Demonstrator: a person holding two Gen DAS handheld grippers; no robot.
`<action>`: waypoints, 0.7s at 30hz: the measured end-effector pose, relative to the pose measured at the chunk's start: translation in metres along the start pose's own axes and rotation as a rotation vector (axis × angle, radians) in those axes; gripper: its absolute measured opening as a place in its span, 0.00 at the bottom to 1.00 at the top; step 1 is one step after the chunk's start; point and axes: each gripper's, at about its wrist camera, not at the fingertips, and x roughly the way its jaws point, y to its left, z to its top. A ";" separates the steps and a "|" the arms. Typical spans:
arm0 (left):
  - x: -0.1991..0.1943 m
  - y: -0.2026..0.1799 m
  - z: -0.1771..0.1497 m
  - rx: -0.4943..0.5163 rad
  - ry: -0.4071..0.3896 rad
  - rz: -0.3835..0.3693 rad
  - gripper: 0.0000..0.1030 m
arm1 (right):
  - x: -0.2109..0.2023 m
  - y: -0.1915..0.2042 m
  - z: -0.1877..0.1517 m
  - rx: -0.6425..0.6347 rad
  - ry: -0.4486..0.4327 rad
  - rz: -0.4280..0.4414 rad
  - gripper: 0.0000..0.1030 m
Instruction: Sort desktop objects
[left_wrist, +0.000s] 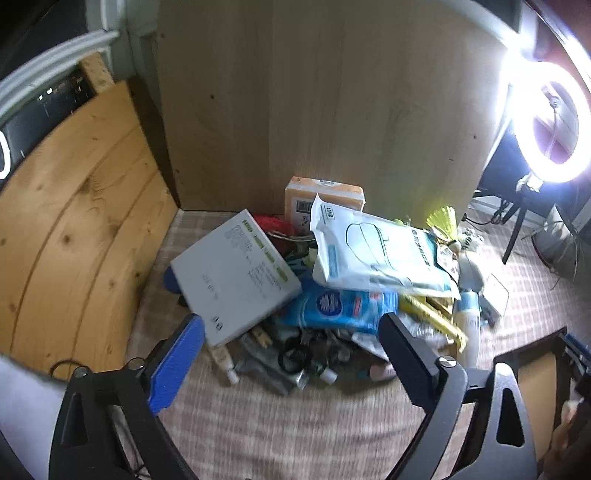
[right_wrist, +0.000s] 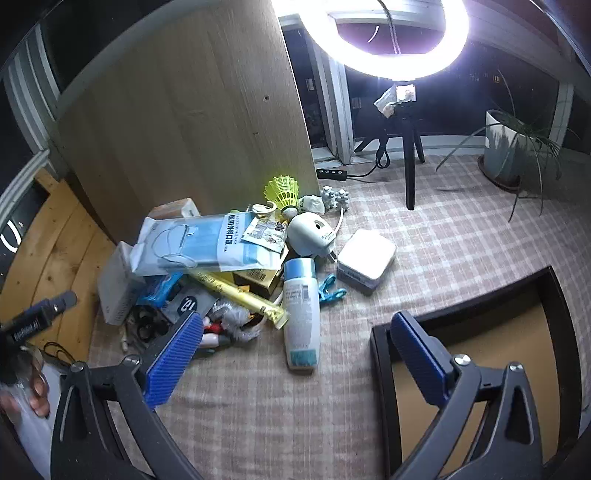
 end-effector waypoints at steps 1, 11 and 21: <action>0.008 0.000 0.007 -0.007 0.013 -0.005 0.87 | 0.005 0.001 0.003 0.001 0.010 0.003 0.97; 0.097 -0.005 0.045 -0.070 0.158 0.011 0.73 | 0.050 0.005 0.025 0.071 0.104 0.061 0.88; 0.122 -0.002 0.047 -0.138 0.200 -0.058 0.33 | 0.078 0.002 0.030 0.097 0.152 0.055 0.79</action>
